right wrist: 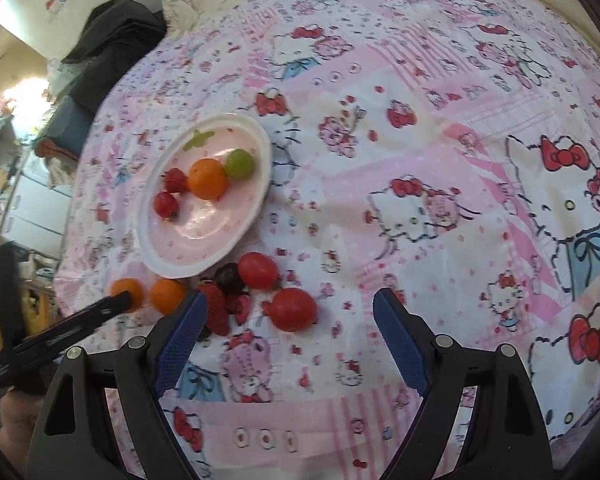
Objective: Organize fruits
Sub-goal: 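Grasp an orange with the left tool while the right tool grasps a red tomato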
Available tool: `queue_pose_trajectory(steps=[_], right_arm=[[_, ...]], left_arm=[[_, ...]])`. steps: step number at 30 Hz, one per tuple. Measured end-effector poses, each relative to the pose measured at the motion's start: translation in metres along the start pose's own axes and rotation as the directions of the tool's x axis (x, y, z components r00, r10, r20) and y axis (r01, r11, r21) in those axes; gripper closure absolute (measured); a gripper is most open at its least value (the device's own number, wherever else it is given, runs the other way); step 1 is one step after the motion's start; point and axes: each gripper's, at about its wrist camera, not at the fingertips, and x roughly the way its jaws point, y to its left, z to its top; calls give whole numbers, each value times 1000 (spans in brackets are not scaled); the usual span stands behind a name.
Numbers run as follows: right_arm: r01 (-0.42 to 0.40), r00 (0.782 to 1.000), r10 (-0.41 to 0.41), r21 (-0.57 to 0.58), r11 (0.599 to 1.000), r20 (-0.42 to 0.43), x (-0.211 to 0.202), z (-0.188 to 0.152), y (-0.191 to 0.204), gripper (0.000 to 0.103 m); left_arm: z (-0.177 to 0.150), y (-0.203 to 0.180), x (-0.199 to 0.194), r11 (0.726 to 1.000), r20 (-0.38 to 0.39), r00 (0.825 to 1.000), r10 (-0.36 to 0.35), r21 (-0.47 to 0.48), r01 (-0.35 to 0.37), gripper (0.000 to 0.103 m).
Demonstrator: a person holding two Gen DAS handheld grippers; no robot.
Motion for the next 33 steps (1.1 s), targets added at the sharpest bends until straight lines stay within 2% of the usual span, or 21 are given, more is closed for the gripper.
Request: queue_pose_trajectory(steps=[4, 5, 6, 7, 12, 16, 17, 18, 20, 25, 33], right_arm=[[102, 993, -103, -32, 994, -54, 15, -3, -4, 17], [120, 990, -124, -56, 991, -69, 19, -4, -3, 20], [130, 987, -137, -89, 988, -81, 24, -6, 1, 28], [130, 986, -142, -122, 984, -93, 28, -7, 6, 31], [151, 980, -178, -249, 957, -90, 42, -10, 31, 42], [185, 967, -226, -291, 939, -114, 58, -9, 40, 46], [189, 967, -231, -296, 936, -111, 60, -8, 41, 53], [188, 967, -230, -300, 935, -110, 61, -7, 43, 62], [187, 966, -232, -312, 932, -113, 61, -7, 46, 66], [131, 980, -168, -291, 948, -103, 49, -8, 46, 67], [115, 989, -138, -293, 949, -58, 27, -16, 51, 68]], left_arm=[[-4, 2, -14, 1000, 23, 1000, 4, 3, -4, 70], [-4, 1, -16, 1000, 28, 1000, 4, 4, -4, 70], [-4, 1, -17, 1000, 30, 1000, -1, 5, 1, 70], [-4, 1, -18, 1000, 33, 999, -4, 6, 3, 70], [-4, -2, -21, 1000, 46, 999, -1, 23, 0, 70], [-5, -2, -21, 1000, 49, 999, 7, 26, -9, 70], [-5, -1, -21, 1000, 48, 999, 8, 23, -9, 70], [-5, -1, -21, 1000, 49, 999, 10, 22, -11, 70], [-5, -2, -21, 1000, 54, 998, 16, 26, -18, 70], [-5, -5, -19, 999, 59, 998, 22, 35, -24, 70], [-6, -10, -22, 996, 90, 995, 48, 66, -54, 70]])
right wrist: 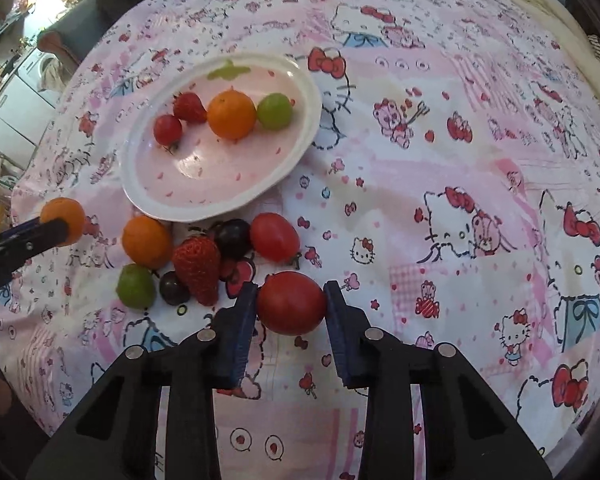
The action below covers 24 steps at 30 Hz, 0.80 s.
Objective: Organize fruits
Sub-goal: 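Grasp an orange with the left tool while the right tool grasps a red tomato, then carry the orange with the left tool while the right tool carries the tomato over the plate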
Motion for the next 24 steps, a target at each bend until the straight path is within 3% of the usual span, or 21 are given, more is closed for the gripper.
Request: queue_pose_trajectory(steps=[10, 19, 24], right_arm=[[-64, 994, 60, 34, 997, 87, -27, 7, 2, 68], [-112, 970, 114, -21, 994, 215, -73, 34, 17, 67], [-104, 966, 113, -51, 993, 232, -76, 52, 20, 67]], left_arm=[[2, -2, -11, 1000, 64, 998, 18, 13, -19, 70], [20, -8, -55, 999, 216, 976, -28, 22, 24, 70], [43, -5, -63, 1000, 262, 965, -9, 17, 4, 70]])
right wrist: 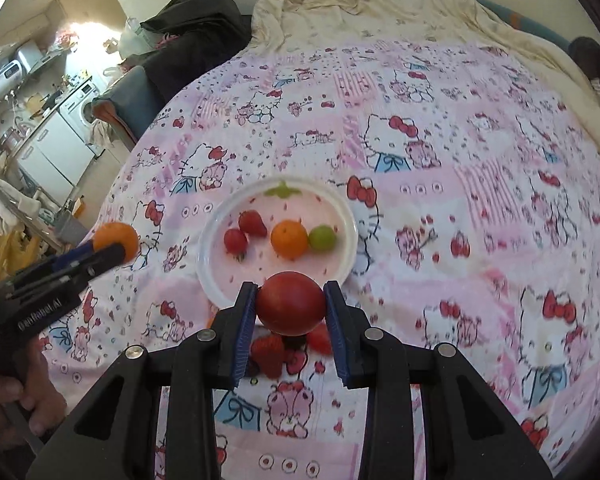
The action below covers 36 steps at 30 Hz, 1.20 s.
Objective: Organize fruits
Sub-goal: 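Carry the orange with the left tool while the right tool carries the tomato over the plate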
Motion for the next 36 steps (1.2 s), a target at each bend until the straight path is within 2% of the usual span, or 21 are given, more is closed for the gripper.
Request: queue_pose_trajectory(steps=[6, 9, 20, 29, 36], right_arm=[[-14, 1000, 14, -11, 1000, -1, 12, 24, 0, 67], [-44, 999, 44, 7, 999, -8, 20, 37, -4, 67], [-87, 995, 89, 60, 994, -36, 70, 77, -24, 67], [-89, 991, 97, 89, 992, -87, 122, 87, -40, 67], [-81, 984, 97, 109, 991, -150, 158, 81, -48, 67]], left_arm=[[20, -3, 16, 1000, -18, 1000, -2, 18, 2, 69], [28, -7, 22, 1000, -19, 999, -27, 15, 27, 69], [56, -23, 72, 996, -3, 1000, -3, 94, 3, 69], [66, -24, 132, 996, -88, 996, -24, 83, 32, 69], [59, -25, 162, 995, -174, 984, -46, 75, 60, 69]])
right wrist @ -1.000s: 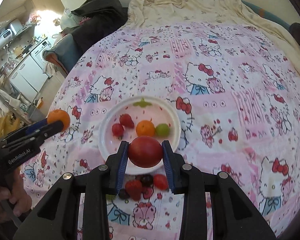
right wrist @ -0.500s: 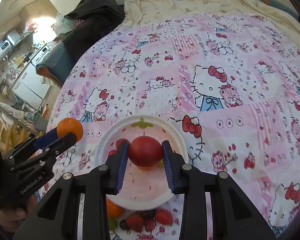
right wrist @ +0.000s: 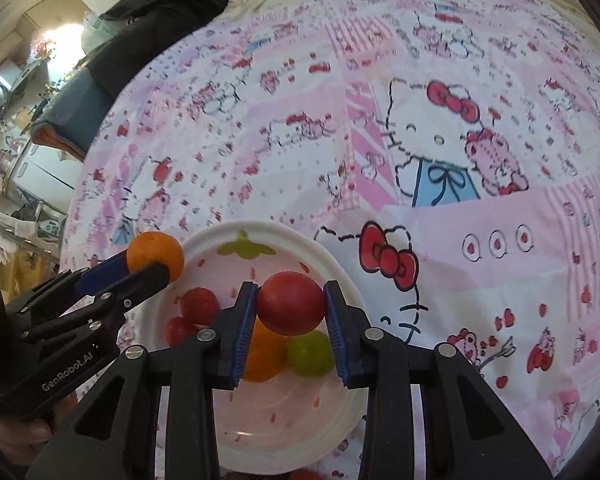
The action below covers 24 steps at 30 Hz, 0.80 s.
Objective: Organize fruits
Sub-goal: 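Carry the orange with the left tool while the right tool carries the tomato over the plate, then open the left tool to drop the orange while the right tool releases the tomato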
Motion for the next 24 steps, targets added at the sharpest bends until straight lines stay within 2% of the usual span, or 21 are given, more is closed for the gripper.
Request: queue_pose_trajectory(steps=[4, 13, 16, 17, 18, 20, 24], right_arm=[[12, 1000, -12, 12, 1000, -11, 6, -1, -6, 67], [-6, 1000, 7, 32, 999, -30, 11, -4, -10, 65], [-14, 999, 15, 34, 999, -35, 12, -4, -10, 64], [-18, 999, 19, 37, 999, -34, 11, -3, -10, 59], [-27, 999, 28, 42, 999, -28, 10, -3, -10, 47], [-41, 999, 42, 52, 998, -5, 4, -2, -12, 34], [-57, 998, 55, 65, 996, 23, -6, 2, -15, 31]], left_arm=[[0, 3, 13, 1000, -51, 999, -18, -5, 17, 68], [-2, -3, 14, 999, -27, 1000, -7, 33, 8, 66], [-2, -2, 14, 999, -39, 999, -27, 33, 29, 50], [-2, -1, 13, 999, -35, 999, -32, 29, 33, 46], [-2, -1, 12, 999, -31, 999, -32, 26, 33, 44], [-2, -1, 12, 999, -35, 999, -35, 30, 36, 41], [-3, 0, 6, 999, -24, 999, -37, 21, 37, 25]])
